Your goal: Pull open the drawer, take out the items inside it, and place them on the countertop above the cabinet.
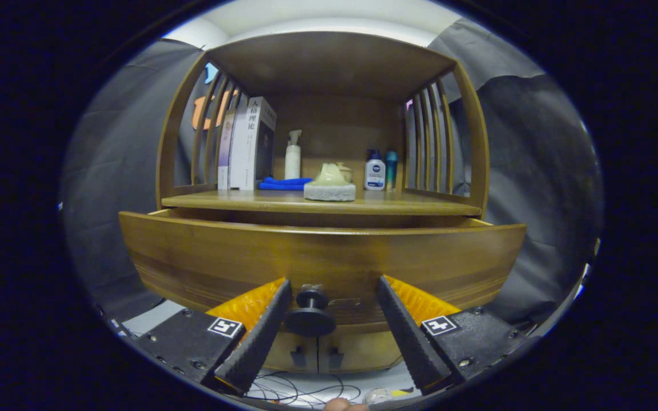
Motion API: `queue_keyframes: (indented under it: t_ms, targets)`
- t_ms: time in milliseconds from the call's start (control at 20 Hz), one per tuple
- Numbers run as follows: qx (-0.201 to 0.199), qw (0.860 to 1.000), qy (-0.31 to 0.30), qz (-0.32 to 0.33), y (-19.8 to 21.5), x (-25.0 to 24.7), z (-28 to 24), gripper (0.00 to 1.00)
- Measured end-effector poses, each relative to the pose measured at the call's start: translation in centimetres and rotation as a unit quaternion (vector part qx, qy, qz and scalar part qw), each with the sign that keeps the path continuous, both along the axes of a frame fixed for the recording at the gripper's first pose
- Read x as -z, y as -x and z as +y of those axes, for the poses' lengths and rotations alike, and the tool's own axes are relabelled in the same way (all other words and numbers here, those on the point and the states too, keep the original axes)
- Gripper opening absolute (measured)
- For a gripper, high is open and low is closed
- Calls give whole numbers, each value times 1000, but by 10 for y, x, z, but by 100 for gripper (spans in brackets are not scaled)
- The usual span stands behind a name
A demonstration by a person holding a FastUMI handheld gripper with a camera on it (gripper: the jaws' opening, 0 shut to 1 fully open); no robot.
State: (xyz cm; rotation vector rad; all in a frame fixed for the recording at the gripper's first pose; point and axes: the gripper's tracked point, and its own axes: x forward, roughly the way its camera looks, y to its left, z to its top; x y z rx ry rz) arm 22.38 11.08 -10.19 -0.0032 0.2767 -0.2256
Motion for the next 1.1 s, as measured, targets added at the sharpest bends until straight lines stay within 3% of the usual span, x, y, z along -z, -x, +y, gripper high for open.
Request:
queue_keyframes:
  t_ms: [1100]
  targets:
    - [1, 1000, -8, -3, -3, -2, 1, 100]
